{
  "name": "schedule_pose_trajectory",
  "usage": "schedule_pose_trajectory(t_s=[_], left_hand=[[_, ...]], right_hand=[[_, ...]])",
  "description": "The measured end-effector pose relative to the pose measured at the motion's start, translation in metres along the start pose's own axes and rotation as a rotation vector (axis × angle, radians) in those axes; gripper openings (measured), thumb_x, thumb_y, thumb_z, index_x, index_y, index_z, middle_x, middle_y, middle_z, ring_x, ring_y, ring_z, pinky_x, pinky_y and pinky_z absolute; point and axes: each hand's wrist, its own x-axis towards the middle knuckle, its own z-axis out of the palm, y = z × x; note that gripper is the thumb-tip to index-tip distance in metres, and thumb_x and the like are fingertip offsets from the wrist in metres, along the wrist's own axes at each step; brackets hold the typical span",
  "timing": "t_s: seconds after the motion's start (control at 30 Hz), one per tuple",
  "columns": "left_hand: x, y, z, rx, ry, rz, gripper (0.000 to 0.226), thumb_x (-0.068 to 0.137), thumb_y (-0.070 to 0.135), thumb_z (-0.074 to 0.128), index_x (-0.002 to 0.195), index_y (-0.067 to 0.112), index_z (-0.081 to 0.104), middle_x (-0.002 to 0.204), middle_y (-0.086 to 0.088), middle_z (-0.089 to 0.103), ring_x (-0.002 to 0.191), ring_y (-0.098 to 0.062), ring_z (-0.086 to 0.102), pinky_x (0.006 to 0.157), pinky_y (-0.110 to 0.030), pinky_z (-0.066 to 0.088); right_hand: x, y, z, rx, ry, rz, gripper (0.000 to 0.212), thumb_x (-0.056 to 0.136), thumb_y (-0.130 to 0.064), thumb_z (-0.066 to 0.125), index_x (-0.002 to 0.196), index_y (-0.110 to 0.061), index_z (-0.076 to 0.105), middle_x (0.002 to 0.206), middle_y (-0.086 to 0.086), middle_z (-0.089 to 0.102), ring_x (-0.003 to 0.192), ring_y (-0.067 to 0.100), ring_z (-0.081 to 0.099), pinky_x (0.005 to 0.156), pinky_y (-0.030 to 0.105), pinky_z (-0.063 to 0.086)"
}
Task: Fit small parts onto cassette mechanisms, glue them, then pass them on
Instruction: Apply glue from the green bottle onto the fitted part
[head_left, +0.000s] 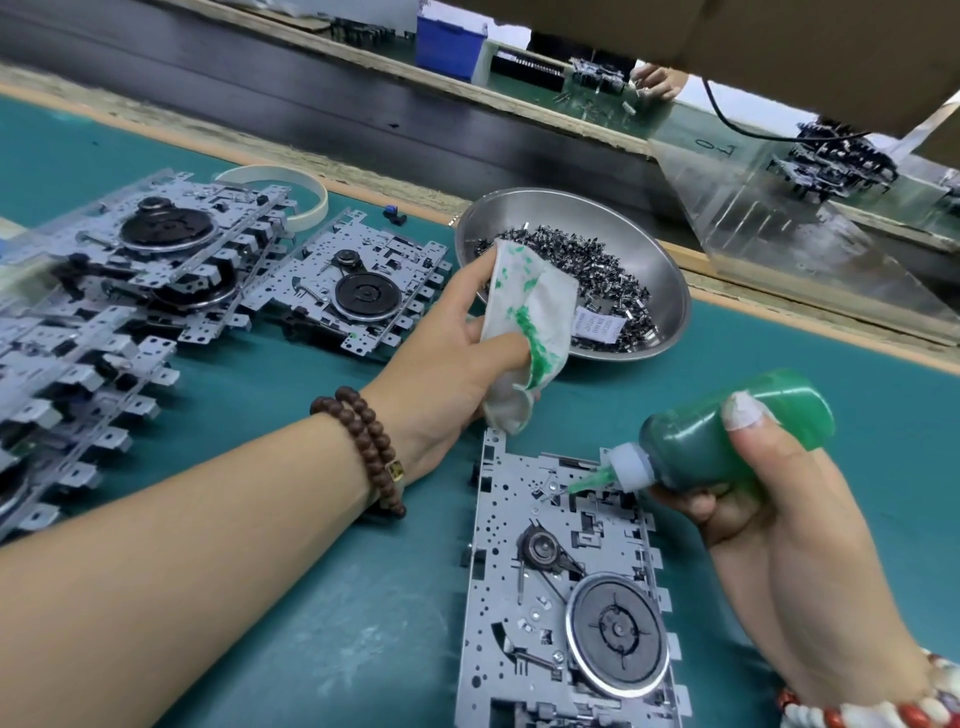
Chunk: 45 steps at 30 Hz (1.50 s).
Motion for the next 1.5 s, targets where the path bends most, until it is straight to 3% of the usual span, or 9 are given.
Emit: schedule_pose_trajectory(t_s=[0.13, 0.3, 0.4, 0.53, 0.87, 1.33, 1.5], left_hand=[[-0.0006, 0.0014, 0.0010, -0.026, 0.012, -0.009, 0.060, 0.088, -0.007, 0.039, 0.132, 0.035, 0.038, 0.109, 0.005, 0.061, 0.056, -0.009, 0.062, 0.054, -0.025, 0.053], [-0.0001, 0.0016, 0.0011, -0.047, 0.032, -0.025, 0.053, 0.090, -0.004, 0.037, 0.122, 0.038, 0.042, 0.102, 0.010, 0.062, 0.058, -0.010, 0.061, 0.056, -0.026, 0.053], [-0.0004, 0.0028, 0.0025, -0.058, 0.032, -0.023, 0.052, 0.090, -0.005, 0.036, 0.121, 0.037, 0.042, 0.103, 0.009, 0.060, 0.055, -0.009, 0.061, 0.051, -0.022, 0.051], [-0.0008, 0.0036, 0.0031, -0.063, 0.024, -0.029, 0.055, 0.090, -0.007, 0.036, 0.125, 0.035, 0.041, 0.112, 0.005, 0.058, 0.053, -0.007, 0.061, 0.048, -0.019, 0.049], [-0.0020, 0.0053, 0.0038, -0.070, 0.025, -0.057, 0.062, 0.089, -0.008, 0.036, 0.134, 0.034, 0.038, 0.104, 0.001, 0.059, 0.045, -0.010, 0.058, 0.037, -0.014, 0.040], [-0.0005, 0.0037, 0.0033, -0.048, 0.020, -0.034, 0.064, 0.088, -0.009, 0.037, 0.136, 0.034, 0.036, 0.107, 0.001, 0.061, 0.048, -0.010, 0.059, 0.040, -0.016, 0.043], [-0.0008, -0.0018, 0.0041, 0.141, 0.078, 0.045, 0.055, 0.087, -0.006, 0.042, 0.125, 0.034, 0.042, 0.094, 0.002, 0.066, 0.053, -0.009, 0.060, 0.048, -0.022, 0.047]], right_hand=[[0.0004, 0.0003, -0.0003, -0.001, 0.017, 0.005, 0.042, 0.044, -0.058, 0.082, 0.066, -0.025, 0.069, 0.065, -0.002, 0.065, 0.055, 0.007, 0.059, 0.044, 0.011, 0.043], [-0.0023, 0.0000, 0.0000, -0.004, -0.029, 0.015, 0.041, 0.045, -0.060, 0.081, 0.064, -0.026, 0.068, 0.059, -0.007, 0.061, 0.052, 0.007, 0.055, 0.052, 0.016, 0.044], [-0.0061, -0.0021, 0.0036, 0.025, -0.090, 0.004, 0.037, 0.046, -0.058, 0.081, 0.061, -0.027, 0.067, 0.051, -0.011, 0.057, 0.044, 0.001, 0.049, 0.046, 0.008, 0.040], [-0.0081, -0.0030, 0.0057, -0.023, -0.149, 0.000, 0.035, 0.049, -0.056, 0.079, 0.059, -0.026, 0.066, 0.053, -0.010, 0.056, 0.040, -0.001, 0.047, 0.041, 0.007, 0.037], [-0.0085, -0.0013, 0.0069, -0.095, -0.172, -0.026, 0.032, 0.051, -0.058, 0.077, 0.061, -0.030, 0.065, 0.052, -0.014, 0.055, 0.042, -0.004, 0.047, 0.041, 0.006, 0.037], [-0.0074, -0.0004, 0.0055, -0.167, -0.166, -0.052, 0.039, 0.048, -0.062, 0.078, 0.064, -0.029, 0.065, 0.055, -0.012, 0.055, 0.045, -0.001, 0.049, 0.042, 0.008, 0.038], [-0.0027, 0.0000, -0.0024, -0.039, -0.064, 0.017, 0.043, 0.040, -0.050, 0.085, 0.070, -0.025, 0.068, 0.064, -0.003, 0.061, 0.055, 0.010, 0.056, 0.048, 0.015, 0.040]])
